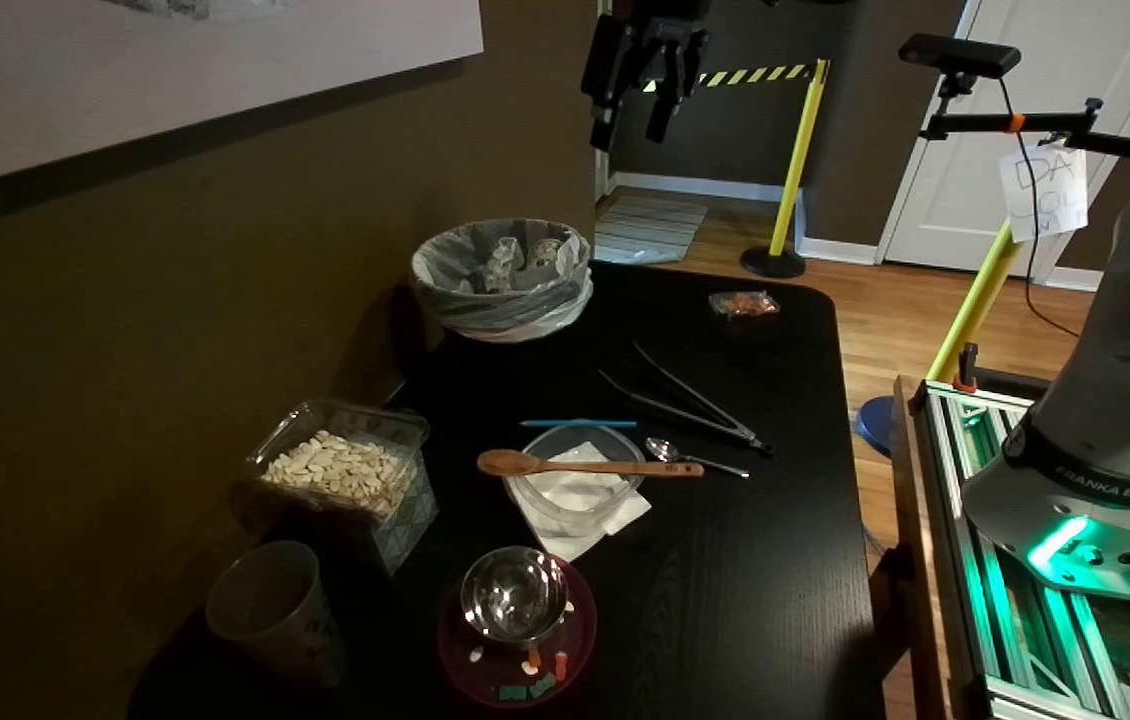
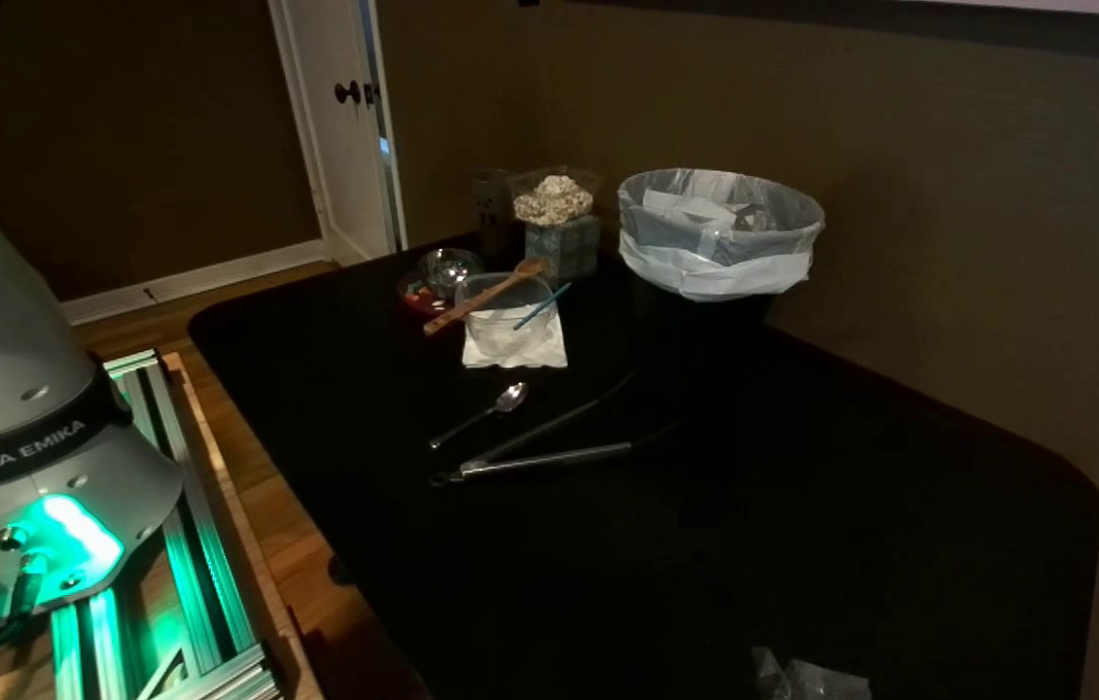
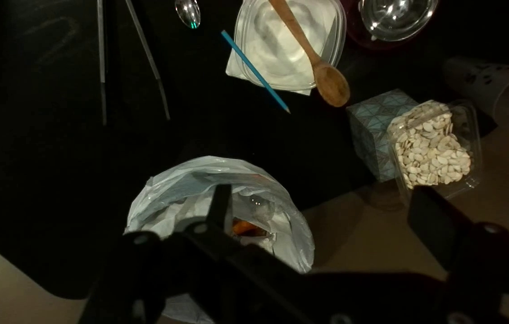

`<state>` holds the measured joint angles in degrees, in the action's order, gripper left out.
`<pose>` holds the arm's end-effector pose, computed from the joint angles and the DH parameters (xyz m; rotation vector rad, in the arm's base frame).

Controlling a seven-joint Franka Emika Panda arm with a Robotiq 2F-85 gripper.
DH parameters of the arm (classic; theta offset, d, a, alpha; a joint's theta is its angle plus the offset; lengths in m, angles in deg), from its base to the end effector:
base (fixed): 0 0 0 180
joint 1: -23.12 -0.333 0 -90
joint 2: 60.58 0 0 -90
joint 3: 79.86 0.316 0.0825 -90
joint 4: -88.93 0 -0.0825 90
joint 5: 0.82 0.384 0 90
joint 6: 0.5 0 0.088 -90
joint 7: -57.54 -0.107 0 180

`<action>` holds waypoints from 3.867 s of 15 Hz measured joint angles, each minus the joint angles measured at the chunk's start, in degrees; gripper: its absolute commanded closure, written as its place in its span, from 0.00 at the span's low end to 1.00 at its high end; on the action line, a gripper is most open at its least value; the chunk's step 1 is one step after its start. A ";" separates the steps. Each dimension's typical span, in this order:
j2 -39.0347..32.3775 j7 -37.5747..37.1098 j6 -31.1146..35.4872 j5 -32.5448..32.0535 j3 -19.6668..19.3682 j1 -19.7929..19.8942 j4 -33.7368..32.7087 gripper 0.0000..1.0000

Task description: Move the black bucket to the right

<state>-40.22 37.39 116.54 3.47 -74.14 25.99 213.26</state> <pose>0.4693 0.0325 0.5601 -3.0029 0.5010 -0.3292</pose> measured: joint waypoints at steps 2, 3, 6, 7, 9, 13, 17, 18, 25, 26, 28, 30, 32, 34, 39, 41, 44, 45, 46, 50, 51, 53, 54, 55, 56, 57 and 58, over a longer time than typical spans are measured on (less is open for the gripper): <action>-3.29 2.62 -0.61 0.00 -0.65 -0.02 -2.09 0.00; -5.77 4.62 -0.72 0.00 -1.10 -0.06 -3.55 0.00; -15.09 11.02 -0.31 -0.57 -2.56 -0.12 -8.91 0.00; -18.31 12.80 -0.30 -1.35 -3.00 -0.12 -10.86 0.00; -24.48 15.22 -0.63 -3.28 -3.70 -0.12 -14.88 0.00; -26.27 15.36 -0.46 -3.40 -3.99 -0.26 -16.20 0.00; -26.15 17.02 4.16 -4.09 -3.91 -1.06 -16.02 0.00; -26.73 18.54 6.96 -4.87 -3.77 -1.63 -15.94 0.00; -36.43 31.94 18.61 -8.08 -2.54 -4.28 -18.15 0.00; -38.27 32.84 19.84 -8.47 -2.54 -4.35 -19.08 0.00; -41.92 33.43 22.12 -9.15 -2.61 -4.36 -21.32 0.02; -45.11 33.74 22.95 -9.61 -2.85 -4.36 -23.95 0.02; -47.79 33.74 22.98 -9.87 -3.23 -4.34 -26.51 0.15; -49.93 33.70 22.98 -10.02 -3.65 -4.33 -28.57 0.29; -52.93 33.00 22.98 -10.12 -4.51 -4.33 -31.59 0.71; -53.15 32.41 22.98 -10.12 -4.63 -4.33 -32.12 0.84; -53.15 31.36 22.98 -10.12 -4.63 -4.46 -32.62 1.00; -53.14 30.88 22.97 -10.12 -4.65 -4.50 -32.67 1.00; -53.14 30.30 22.96 -10.12 -4.69 -4.50 -32.67 1.00; -52.46 27.21 22.93 -11.48 -5.96 -5.05 -32.64 0.98; -51.93 25.48 23.04 -12.39 -6.77 -5.43 -32.42 0.98; -50.33 21.18 23.74 -14.19 -8.85 -6.22 -31.61 0.98; -49.16 18.57 24.39 -15.28 -10.11 -6.56 -30.74 0.98; -47.98 15.95 25.33 -16.73 -11.50 -6.88 -29.81 0.98; -46.81 13.31 26.06 -18.50 -12.97 -7.15 -28.89 0.98; -45.63 10.54 26.80 -20.34 -14.55 -7.40 -27.97 0.98; -44.41 7.99 27.39 -21.74 -15.91 -7.48 -26.97 0.93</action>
<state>-84.63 45.38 143.93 -18.27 -90.06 18.51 186.29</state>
